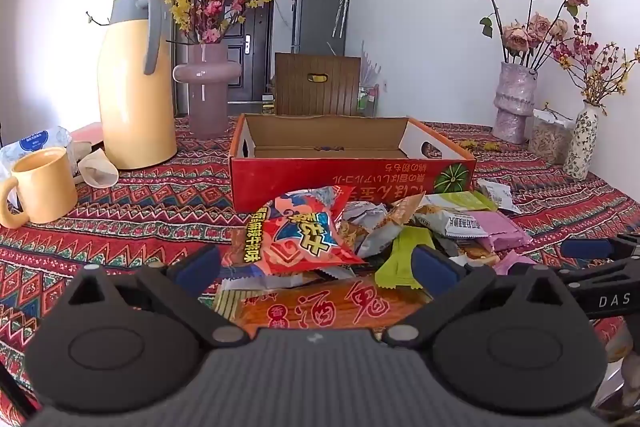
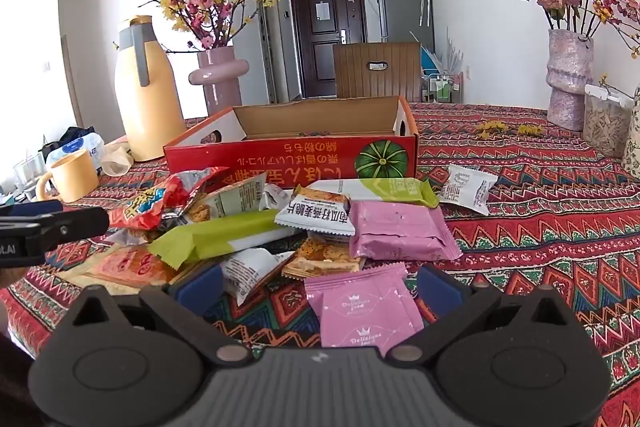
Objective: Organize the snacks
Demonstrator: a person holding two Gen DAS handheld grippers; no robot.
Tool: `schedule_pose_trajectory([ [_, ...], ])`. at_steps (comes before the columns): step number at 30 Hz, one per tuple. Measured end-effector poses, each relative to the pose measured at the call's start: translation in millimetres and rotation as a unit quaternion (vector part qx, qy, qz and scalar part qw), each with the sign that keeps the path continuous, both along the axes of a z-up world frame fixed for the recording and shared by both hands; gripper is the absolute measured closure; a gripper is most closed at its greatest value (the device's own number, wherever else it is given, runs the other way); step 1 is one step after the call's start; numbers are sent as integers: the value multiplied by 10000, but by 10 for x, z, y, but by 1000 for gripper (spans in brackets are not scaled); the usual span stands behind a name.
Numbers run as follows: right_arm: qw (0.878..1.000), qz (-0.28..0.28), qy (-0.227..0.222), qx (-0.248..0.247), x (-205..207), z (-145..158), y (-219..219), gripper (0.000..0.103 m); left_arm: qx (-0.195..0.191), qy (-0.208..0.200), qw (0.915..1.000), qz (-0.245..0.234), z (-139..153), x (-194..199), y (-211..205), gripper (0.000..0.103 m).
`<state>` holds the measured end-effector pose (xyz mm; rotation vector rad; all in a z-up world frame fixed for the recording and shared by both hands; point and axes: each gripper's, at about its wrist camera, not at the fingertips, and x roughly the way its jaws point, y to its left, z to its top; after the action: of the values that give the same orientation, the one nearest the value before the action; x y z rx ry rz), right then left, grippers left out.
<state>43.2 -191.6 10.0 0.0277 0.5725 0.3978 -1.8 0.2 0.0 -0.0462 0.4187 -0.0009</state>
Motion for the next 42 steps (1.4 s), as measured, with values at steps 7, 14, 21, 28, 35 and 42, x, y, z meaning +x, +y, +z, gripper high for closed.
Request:
schedule_pose_trajectory([
  [7, 10000, -1, -1, -3, -3, 4, -2, 0, -21, 224, 9997, 2, -6, 67, 9, 0],
  [14, 10000, -3, -4, -5, -5, 6, -5, 0, -22, 173, 9998, -24, -11, 35, 9, 0],
  [21, 10000, -11, -2, -5, -17, -4, -4, 0, -43, 189, 9998, -19, -22, 49, 15, 0],
  [28, 10000, 3, 3, -13, 0, 0, 3, 0, -75, 183, 9998, -2, -35, 44, 28, 0],
  [35, 10000, -1, 6, -12, 3, -5, -6, 0, -79, 181, 9998, 1, -35, 45, 30, 0],
  [42, 10000, -2, 6, -13, 8, -6, -9, 0, -80, 185, 9998, 4, -35, 45, 38, 0],
])
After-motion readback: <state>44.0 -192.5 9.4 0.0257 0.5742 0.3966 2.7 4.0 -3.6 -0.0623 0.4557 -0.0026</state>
